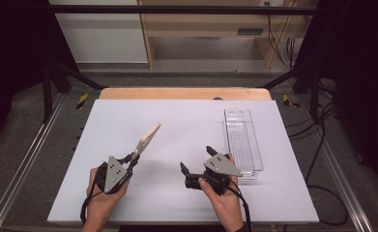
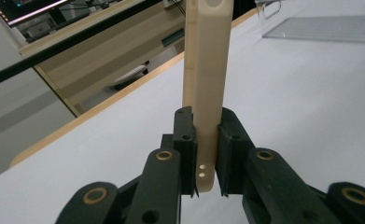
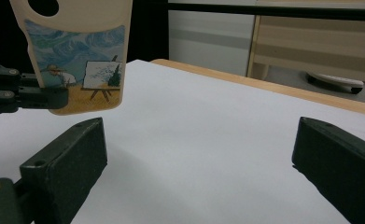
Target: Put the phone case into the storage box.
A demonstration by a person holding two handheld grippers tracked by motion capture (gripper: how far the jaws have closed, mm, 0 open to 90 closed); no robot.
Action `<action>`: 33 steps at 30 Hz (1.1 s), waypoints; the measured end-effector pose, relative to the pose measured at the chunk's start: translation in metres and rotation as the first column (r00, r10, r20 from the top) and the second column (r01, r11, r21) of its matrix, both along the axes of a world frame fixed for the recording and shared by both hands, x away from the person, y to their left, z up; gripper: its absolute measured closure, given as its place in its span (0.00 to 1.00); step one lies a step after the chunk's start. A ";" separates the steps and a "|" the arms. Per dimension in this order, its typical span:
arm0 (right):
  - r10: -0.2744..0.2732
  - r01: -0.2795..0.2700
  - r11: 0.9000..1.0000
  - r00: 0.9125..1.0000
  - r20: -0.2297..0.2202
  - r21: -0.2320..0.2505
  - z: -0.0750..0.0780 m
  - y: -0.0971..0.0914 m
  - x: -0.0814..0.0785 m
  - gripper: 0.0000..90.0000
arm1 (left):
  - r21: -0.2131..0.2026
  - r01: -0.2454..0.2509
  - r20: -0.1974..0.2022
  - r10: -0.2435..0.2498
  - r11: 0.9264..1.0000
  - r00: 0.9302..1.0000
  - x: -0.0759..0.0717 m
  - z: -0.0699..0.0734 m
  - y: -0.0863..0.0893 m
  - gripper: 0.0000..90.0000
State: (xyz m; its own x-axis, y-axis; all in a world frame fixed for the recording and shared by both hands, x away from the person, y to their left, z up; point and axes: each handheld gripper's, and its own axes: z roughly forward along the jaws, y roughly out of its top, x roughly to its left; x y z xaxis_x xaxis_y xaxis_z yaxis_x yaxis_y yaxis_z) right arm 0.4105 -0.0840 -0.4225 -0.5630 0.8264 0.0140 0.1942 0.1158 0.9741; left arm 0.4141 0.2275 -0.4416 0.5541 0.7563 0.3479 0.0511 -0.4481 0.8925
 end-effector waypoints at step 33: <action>0.002 -0.002 1.000 1.000 -0.026 0.004 0.002 0.010 0.001 0.04 | -0.401 0.013 -0.200 -0.101 0.916 0.975 0.002 -0.002 0.008 0.89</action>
State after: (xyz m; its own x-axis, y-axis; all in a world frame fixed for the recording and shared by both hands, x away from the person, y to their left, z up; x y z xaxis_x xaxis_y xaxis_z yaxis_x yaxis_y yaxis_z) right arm 0.4120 -0.0744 -0.4205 -0.5643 0.8250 0.0319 0.2194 0.1126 0.9691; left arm 0.4159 0.2359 -0.4434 0.6276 0.7717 -0.1032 0.2439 -0.0690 0.9673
